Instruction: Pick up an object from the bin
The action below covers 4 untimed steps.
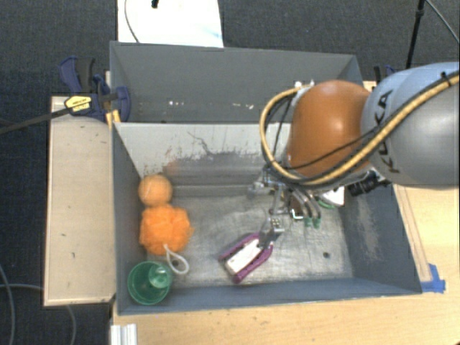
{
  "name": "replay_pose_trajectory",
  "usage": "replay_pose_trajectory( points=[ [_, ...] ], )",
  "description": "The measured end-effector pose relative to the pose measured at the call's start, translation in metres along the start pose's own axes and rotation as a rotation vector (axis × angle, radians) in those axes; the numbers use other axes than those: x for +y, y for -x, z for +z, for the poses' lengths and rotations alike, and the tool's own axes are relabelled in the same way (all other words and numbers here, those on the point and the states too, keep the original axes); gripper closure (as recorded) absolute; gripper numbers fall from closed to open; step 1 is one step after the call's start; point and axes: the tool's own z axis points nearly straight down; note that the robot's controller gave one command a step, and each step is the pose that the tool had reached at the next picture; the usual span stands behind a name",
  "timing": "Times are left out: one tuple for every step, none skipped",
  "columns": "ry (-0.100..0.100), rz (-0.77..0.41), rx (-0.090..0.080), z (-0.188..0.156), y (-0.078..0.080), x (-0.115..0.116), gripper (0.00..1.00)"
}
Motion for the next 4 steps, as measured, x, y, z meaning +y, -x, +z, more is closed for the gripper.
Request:
replay_pose_trajectory(
  points=[
    [0.0, 0.002, -0.008, -0.004, 0.002, 0.0, 0.0],
    [-0.001, -0.125, -0.016, 0.026, -0.006, 0.005, 0.0],
    [-0.001, -0.507, -0.002, 0.057, -0.026, 0.02, 0.0],
    [-0.001, -0.52, -0.009, 0.049, -0.027, 0.013, 0.0]
  ],
)
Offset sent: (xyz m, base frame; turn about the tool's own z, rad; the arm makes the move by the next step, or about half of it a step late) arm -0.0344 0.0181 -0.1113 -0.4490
